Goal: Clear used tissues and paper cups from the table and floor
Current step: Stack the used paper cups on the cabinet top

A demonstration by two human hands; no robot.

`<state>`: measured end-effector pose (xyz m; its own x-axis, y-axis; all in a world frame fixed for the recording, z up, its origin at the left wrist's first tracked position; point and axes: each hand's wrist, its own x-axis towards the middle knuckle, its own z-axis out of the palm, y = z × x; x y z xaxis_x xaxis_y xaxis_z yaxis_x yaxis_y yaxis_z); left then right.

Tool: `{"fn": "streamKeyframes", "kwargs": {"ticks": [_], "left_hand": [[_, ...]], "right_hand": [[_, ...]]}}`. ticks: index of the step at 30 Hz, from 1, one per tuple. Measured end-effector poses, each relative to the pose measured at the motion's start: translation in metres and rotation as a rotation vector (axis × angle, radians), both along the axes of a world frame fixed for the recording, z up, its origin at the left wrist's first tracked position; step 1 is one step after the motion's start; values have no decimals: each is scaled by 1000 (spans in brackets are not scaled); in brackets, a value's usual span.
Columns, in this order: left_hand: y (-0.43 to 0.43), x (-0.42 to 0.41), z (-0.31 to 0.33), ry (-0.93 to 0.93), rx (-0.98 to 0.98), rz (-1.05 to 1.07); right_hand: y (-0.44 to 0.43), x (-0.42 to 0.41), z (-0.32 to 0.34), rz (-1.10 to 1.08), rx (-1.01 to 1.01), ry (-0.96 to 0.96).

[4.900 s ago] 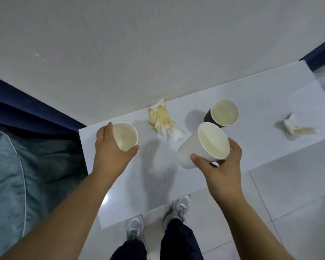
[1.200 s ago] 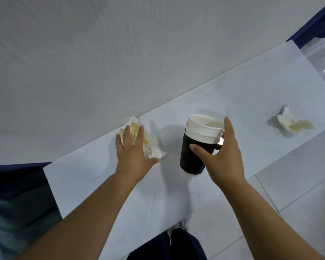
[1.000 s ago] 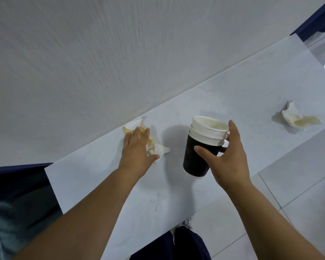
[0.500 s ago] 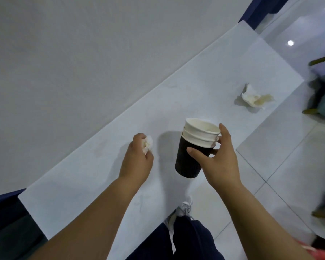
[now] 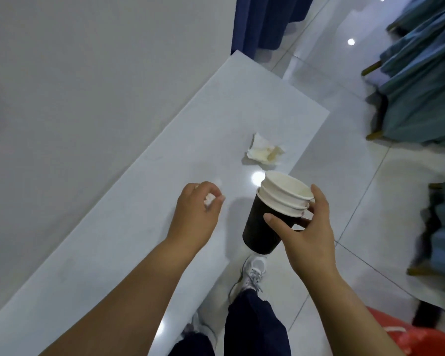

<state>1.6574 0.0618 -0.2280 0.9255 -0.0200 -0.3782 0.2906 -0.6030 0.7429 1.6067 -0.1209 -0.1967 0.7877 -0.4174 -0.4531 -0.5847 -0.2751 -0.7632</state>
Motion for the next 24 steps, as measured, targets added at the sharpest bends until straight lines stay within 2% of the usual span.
{"fn": "streamKeyframes", "kwargs": {"ticks": [9,19,24], "left_hand": [[-105,97,-21,-69,201,-172],[-149,131,-94,100,581,-628],[-141,120,-98,-42,369,-544]], "right_hand": [[-103,58,-12,-67,-59,20],[-151,86,-36,-70,-85,47],[-136,73,-44,-123,-89,111]]}}
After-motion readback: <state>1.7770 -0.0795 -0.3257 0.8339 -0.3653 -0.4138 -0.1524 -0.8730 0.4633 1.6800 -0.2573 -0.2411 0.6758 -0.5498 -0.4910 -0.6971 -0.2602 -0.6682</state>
